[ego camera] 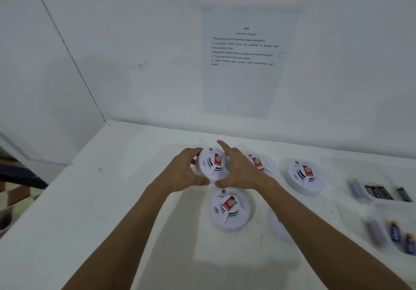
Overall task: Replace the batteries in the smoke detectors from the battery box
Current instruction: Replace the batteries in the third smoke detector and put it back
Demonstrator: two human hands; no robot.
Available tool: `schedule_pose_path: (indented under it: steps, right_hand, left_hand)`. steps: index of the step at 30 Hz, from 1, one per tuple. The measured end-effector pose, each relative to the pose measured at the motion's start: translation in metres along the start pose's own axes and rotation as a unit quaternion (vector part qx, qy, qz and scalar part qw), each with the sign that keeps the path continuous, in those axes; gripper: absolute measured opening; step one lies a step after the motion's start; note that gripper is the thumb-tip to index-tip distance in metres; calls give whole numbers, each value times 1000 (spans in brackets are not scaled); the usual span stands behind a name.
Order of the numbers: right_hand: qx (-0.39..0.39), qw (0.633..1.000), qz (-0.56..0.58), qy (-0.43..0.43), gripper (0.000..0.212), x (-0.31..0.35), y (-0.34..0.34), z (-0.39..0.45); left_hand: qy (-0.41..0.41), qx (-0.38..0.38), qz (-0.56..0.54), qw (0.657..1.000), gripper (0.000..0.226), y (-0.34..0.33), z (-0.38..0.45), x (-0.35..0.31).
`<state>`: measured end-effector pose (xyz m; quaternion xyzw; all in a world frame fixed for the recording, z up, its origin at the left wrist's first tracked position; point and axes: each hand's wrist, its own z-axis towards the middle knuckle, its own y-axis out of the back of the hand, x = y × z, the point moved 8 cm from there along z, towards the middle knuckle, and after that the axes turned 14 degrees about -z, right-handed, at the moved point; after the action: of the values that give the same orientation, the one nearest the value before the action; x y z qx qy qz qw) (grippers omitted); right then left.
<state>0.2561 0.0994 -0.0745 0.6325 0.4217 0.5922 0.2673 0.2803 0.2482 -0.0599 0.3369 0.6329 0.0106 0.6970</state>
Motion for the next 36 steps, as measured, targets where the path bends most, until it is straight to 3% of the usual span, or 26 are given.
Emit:
schedule_pose_path:
  steps: [2,5,8,11,14,19,36]
  right_hand:
    - [-10,1000,0,19,118,3,14,-22]
    - [-43,998,29,28,108,1,38,-60]
    - [-51,990,127,26,94,-9,58,-102]
    - [-53,975,217,10,97,-27,73,-143]
    - [-78,953,289,46,94,-44,88,-177]
    - [-62,911,396,99,96,-72,99,-224]
    - [-90,946,300,85,103,-167,131,-310]
  left_hand:
    - [-37,4,-19,999,81,-4,-11,-24]
    - [-62,32,-80,994,74,-18,-28,-63]
    - [-64,52,-157,984,57,-34,-40,-96]
    - [-71,72,-175,979,46,-56,-47,-121]
    - [-90,123,-153,976,50,-93,-54,-144]
    - [-56,170,-239,954,65,-149,-64,-175]
    - [-43,118,-197,972,61,-258,-81,-230]
